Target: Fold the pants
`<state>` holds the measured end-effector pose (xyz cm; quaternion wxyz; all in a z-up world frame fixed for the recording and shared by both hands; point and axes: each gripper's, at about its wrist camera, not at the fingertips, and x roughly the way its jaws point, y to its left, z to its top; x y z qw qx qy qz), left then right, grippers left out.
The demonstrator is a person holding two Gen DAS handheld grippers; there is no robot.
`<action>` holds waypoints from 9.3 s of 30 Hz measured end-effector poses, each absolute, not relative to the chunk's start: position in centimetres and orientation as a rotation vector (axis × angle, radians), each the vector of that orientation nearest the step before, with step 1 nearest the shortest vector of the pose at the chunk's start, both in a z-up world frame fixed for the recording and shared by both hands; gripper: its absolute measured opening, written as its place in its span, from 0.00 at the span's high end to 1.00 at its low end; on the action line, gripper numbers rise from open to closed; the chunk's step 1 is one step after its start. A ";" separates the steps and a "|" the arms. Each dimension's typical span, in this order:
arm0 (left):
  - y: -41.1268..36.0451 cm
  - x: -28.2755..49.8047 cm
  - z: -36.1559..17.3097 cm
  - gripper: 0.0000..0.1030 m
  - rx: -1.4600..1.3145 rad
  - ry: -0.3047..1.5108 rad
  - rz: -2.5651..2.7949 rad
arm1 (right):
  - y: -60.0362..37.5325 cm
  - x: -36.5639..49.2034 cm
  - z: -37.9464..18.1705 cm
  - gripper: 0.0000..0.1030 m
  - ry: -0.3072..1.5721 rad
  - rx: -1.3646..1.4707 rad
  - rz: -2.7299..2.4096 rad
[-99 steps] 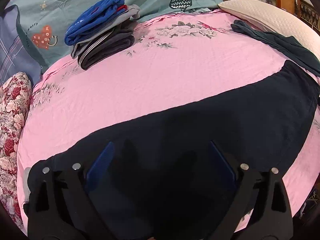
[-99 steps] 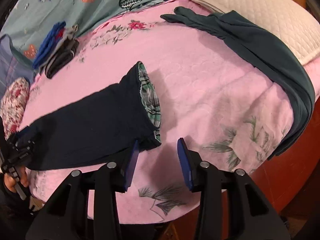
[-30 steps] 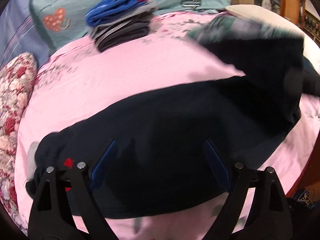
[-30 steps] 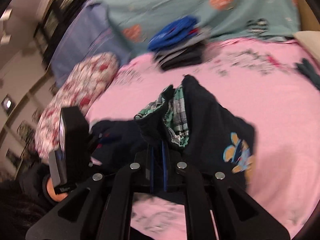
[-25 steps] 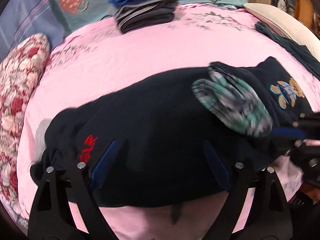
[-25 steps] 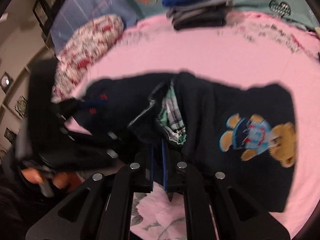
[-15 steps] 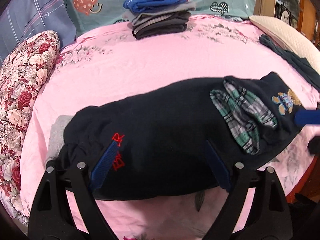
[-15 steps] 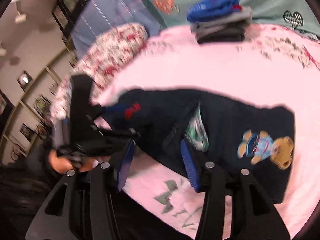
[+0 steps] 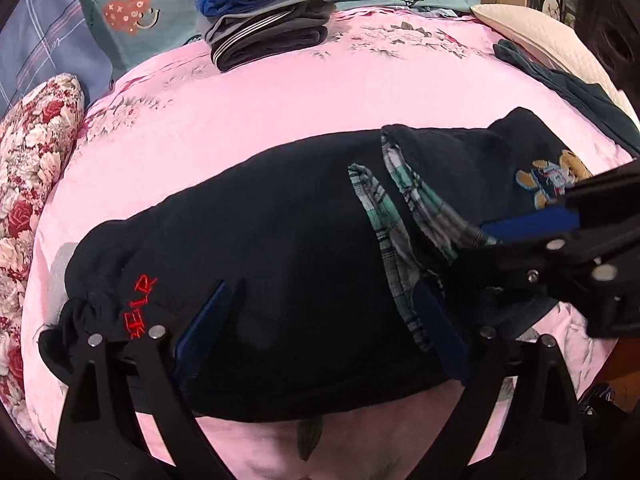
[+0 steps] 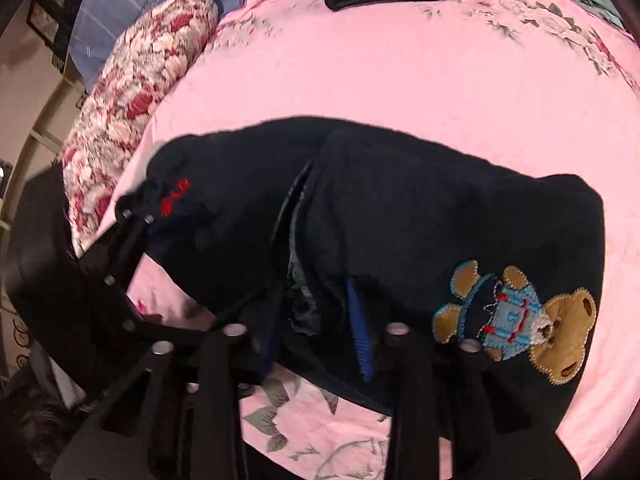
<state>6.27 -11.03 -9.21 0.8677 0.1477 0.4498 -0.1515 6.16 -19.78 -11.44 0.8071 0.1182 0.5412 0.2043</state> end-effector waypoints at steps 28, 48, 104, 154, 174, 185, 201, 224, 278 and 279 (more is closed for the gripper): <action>-13.8 3.6 -2.7 0.09 0.283 0.716 -0.436 | -26.0 5.0 -3.8 0.67 0.932 0.390 0.439; -14.2 8.2 -9.8 0.02 0.301 0.925 -0.351 | -30.3 7.7 -14.2 0.68 1.135 0.322 0.224; 11.7 6.4 -8.7 0.39 -0.241 0.980 0.026 | 9.8 19.9 -10.9 0.72 1.229 -0.431 0.746; -11.2 3.0 3.3 0.11 0.141 0.638 -0.330 | -37.6 -2.0 -6.6 0.50 0.963 0.276 0.350; -19.8 -0.1 -2.9 0.11 0.283 0.834 -0.730 | -34.1 -0.6 0.3 0.49 0.846 0.332 0.343; -10.1 2.7 -1.7 0.10 0.120 0.805 -0.525 | -28.6 0.5 -3.1 0.49 1.090 0.195 0.296; -13.9 5.6 -7.5 0.04 0.270 0.908 -0.469 | -32.6 -2.8 -9.7 0.48 1.020 0.320 0.192; -13.9 10.4 -10.8 0.28 -0.002 1.136 -0.678 | -36.0 2.0 -15.2 0.39 0.987 0.602 0.422; -5.4 47.6 9.5 0.09 -0.110 0.703 -0.263 | -34.8 43.6 8.7 0.21 0.534 0.242 0.156; -5.3 47.2 9.7 0.09 -0.100 0.694 -0.254 | -34.9 42.9 9.2 0.21 0.516 0.239 0.157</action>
